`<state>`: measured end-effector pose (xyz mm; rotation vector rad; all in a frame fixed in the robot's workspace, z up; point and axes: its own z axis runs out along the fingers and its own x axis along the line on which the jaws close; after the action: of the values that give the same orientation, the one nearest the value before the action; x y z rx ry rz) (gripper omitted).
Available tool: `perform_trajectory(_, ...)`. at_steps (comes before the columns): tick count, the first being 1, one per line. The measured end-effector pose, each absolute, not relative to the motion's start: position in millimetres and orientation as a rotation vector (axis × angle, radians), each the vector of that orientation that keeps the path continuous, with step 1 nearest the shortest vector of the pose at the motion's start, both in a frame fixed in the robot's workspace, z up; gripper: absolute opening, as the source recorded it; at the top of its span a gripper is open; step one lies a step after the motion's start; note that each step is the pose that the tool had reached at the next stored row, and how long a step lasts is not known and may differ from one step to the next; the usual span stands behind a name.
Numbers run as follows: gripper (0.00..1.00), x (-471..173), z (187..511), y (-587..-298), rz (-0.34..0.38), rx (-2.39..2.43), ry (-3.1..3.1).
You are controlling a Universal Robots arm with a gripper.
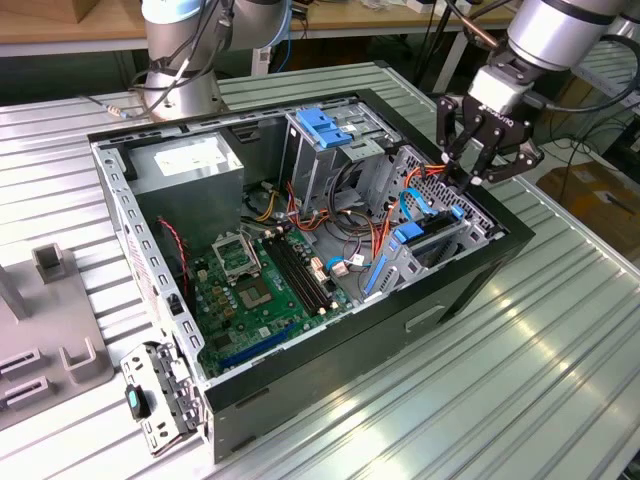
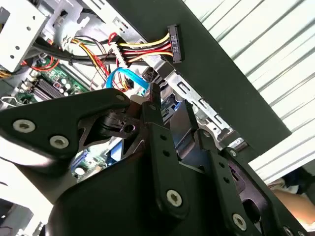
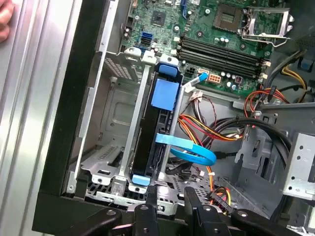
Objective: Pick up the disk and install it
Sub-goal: 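Insert the second disk wire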
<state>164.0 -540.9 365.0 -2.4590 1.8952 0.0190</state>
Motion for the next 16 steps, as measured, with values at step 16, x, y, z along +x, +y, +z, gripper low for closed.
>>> perform_trajectory(16,0.36,165.1,365.1,-540.8,0.025,-2.640,1.636)
